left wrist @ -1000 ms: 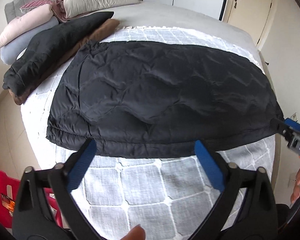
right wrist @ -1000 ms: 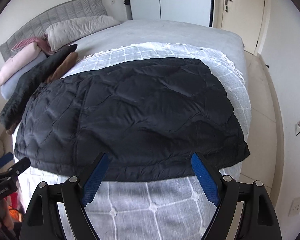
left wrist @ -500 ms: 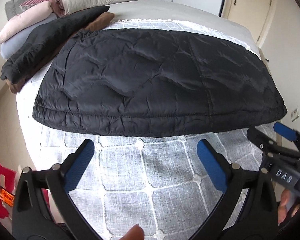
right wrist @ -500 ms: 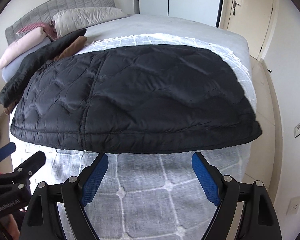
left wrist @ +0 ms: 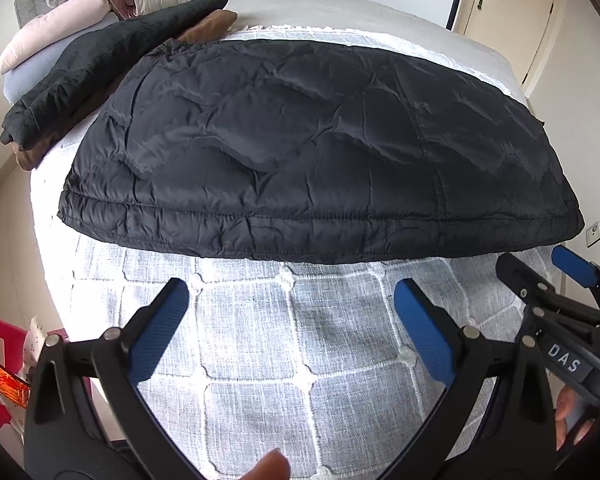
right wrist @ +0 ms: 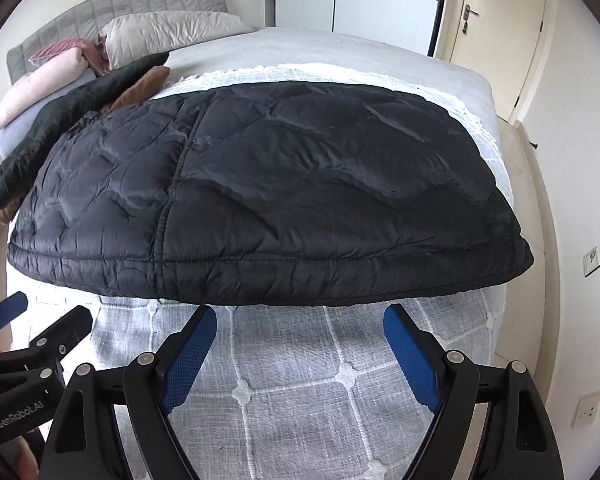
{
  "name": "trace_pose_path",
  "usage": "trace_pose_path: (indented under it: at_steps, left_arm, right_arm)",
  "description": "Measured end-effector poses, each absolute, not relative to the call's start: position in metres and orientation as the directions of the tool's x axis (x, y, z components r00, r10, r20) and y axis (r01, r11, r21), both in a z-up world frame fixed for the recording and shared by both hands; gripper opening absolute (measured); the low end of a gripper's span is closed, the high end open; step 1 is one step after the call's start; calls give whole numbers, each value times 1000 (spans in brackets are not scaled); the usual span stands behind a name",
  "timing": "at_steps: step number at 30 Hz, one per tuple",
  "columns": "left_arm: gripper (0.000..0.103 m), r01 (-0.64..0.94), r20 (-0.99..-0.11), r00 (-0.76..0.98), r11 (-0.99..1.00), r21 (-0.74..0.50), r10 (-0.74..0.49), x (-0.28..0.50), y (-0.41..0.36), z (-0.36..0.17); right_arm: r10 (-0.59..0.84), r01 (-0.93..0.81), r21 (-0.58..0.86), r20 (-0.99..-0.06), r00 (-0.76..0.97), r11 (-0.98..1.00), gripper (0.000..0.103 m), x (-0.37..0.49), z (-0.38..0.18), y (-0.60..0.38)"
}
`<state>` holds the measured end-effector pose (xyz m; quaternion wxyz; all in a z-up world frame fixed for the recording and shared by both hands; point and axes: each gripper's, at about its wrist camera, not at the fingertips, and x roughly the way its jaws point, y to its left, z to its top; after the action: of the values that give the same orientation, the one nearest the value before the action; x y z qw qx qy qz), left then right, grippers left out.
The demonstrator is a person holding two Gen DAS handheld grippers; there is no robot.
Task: Fold large clothes
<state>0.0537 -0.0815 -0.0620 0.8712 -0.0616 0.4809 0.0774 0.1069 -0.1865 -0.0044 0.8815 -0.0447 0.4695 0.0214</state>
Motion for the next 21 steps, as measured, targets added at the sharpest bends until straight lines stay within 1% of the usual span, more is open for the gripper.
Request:
trace_pose_path:
  at_steps: [21]
  left_arm:
    - [102,-179,-855,513,984,-21,75,55,-85,-66]
  right_arm:
    - [-5,-83,-61,-832,554,995,87,108,-7,-186]
